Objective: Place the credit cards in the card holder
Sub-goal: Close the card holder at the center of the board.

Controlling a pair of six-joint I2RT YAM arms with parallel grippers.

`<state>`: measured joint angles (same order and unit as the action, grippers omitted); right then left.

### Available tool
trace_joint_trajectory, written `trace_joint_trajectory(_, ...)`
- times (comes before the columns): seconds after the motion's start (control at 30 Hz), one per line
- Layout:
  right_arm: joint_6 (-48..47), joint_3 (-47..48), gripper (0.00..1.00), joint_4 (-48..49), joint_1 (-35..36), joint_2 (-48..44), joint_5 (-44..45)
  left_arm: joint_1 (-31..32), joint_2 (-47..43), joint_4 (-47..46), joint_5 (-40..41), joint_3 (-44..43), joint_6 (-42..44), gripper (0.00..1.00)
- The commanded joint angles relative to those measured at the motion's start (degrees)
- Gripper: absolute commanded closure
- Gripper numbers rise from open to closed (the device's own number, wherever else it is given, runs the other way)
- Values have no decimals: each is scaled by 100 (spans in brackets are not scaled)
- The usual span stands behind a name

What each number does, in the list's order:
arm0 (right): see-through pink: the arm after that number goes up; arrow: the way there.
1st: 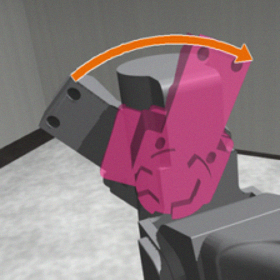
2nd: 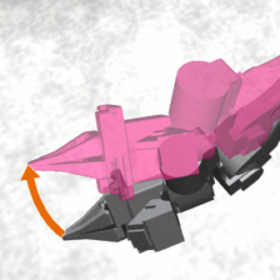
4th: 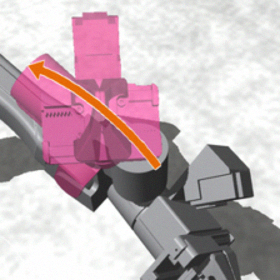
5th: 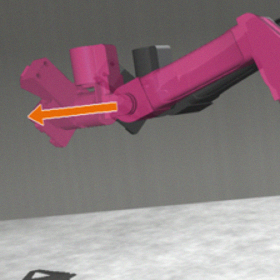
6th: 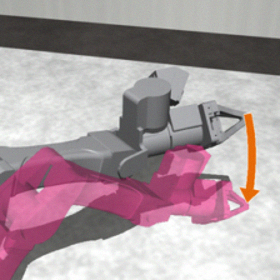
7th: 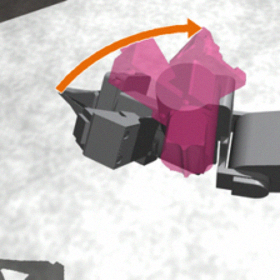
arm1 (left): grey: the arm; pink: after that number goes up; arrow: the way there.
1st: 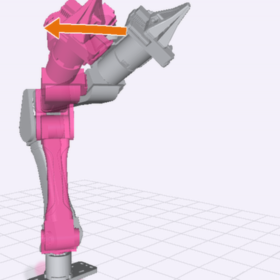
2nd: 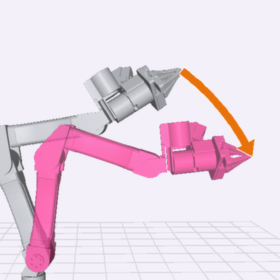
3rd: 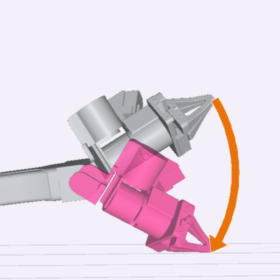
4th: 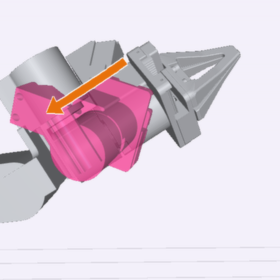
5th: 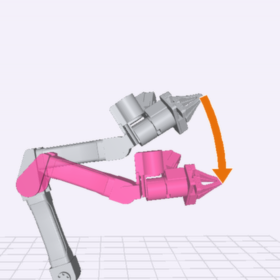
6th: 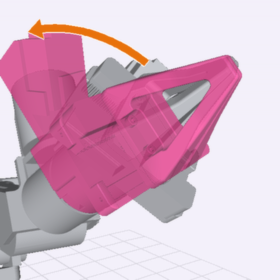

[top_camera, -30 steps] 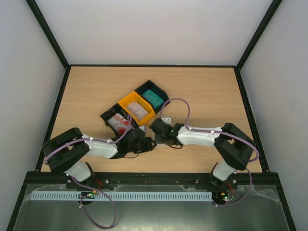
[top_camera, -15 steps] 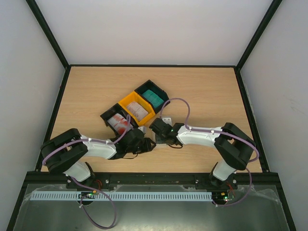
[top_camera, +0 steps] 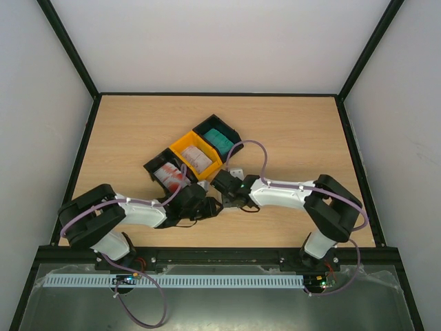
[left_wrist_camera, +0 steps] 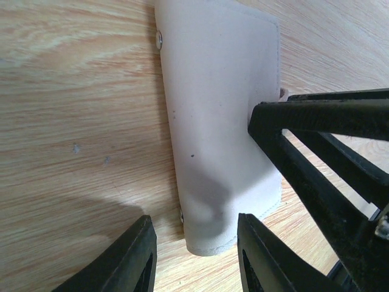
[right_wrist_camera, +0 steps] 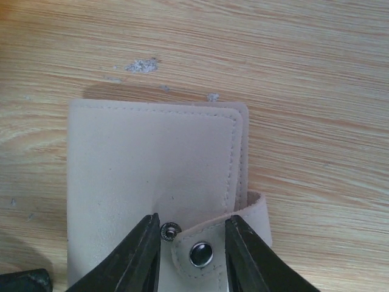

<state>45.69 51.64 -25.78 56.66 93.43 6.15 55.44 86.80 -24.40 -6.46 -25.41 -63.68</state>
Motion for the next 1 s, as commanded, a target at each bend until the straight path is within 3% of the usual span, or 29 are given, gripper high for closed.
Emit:
trace_joint_trajectory(0.0, -125, 271, 70, -617, 119, 173, 395, -102, -138, 127, -31, 116, -5, 61)
trace_joint_trajectory(0.57, -493, 907, 57, -1433, 368, 720, 715, -363, -831, 347, 181, 427, -69, 59)
trace_joint_trajectory(0.77, -139, 1041, 65, -1867, 378, 880, 1612, -406, -941, 392, 215, 499, -74, 58)
trace_joint_trajectory(0.97, -27, 1171, 74, -1912, 379, 873, 1911, -411, -941, 384, 205, 507, -68, 58)
